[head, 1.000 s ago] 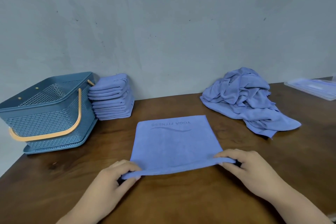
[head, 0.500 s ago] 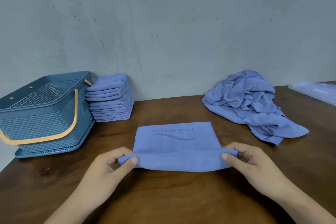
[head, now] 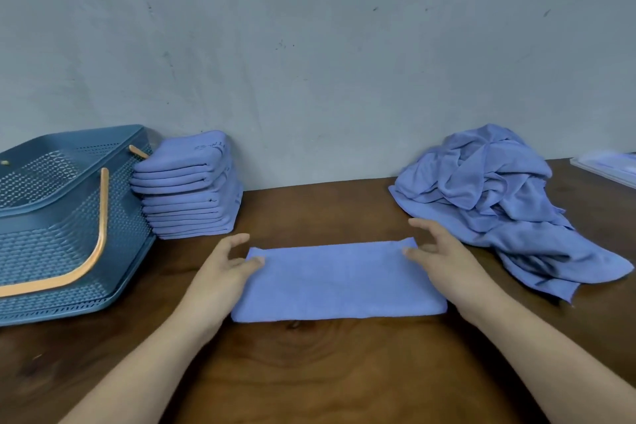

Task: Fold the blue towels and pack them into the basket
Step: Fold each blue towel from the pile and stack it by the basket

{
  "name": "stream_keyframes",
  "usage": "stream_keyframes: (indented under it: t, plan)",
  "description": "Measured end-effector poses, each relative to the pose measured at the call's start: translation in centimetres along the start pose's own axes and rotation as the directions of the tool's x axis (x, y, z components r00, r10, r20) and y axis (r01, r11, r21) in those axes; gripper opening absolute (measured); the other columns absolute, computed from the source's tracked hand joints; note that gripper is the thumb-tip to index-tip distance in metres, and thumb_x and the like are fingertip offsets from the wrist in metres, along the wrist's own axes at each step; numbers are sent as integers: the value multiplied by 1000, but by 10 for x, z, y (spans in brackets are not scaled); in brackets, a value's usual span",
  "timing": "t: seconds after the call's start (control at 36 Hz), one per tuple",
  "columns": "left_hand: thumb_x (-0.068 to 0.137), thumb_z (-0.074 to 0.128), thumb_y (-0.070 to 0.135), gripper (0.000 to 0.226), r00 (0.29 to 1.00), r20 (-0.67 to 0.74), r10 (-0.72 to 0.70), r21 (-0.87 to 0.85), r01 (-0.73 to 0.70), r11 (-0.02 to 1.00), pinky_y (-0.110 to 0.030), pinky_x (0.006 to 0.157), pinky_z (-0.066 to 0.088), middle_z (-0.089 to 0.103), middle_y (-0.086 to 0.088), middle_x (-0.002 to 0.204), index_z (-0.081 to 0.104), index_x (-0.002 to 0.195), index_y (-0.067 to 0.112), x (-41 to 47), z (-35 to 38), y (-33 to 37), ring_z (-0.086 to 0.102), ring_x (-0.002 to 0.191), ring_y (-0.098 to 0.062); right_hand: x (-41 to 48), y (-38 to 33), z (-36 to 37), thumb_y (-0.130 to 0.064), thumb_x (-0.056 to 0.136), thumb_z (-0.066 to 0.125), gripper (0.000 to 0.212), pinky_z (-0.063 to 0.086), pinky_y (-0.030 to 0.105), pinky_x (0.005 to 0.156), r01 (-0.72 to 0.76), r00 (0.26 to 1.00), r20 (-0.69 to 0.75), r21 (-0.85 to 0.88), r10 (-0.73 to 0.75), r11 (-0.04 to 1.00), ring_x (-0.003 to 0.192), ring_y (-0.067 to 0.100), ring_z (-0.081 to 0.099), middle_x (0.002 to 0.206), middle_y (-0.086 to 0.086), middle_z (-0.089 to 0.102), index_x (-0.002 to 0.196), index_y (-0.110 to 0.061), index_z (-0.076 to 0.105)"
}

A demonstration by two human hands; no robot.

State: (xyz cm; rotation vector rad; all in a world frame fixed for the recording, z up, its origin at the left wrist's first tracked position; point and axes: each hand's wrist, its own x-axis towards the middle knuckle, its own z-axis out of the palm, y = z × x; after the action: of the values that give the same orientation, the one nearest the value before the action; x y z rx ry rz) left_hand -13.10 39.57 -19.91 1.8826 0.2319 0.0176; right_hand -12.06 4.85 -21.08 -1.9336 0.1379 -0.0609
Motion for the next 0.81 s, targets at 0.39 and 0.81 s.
stream_keyframes:
  t: [0.39, 0.81]
  plan:
    - [105, 60, 19, 33, 990, -9, 141, 197, -136, 971, -23, 66, 38, 75, -14, 103, 76, 106, 48, 9, 4, -23, 55, 88, -16, 13, 22, 6, -16, 106, 57, 32, 43, 8, 78, 116, 992, -22, -235, -124, 965, 90, -4, 61, 106, -24, 69, 109, -44, 72]
    - [107, 53, 22, 33, 985, -27, 168, 379, -146, 914, -22, 66, 51, 74, 7, 101, 67, 127, 44, 2, 9, -10, 64, 70, -10, 4, 5, 9, -39, 104, 57, 51, 41, 29, 108, 118, 993, 78, -521, -91, 845, 140, 10, 49, 157, -18, 48, 154, -40, 48]
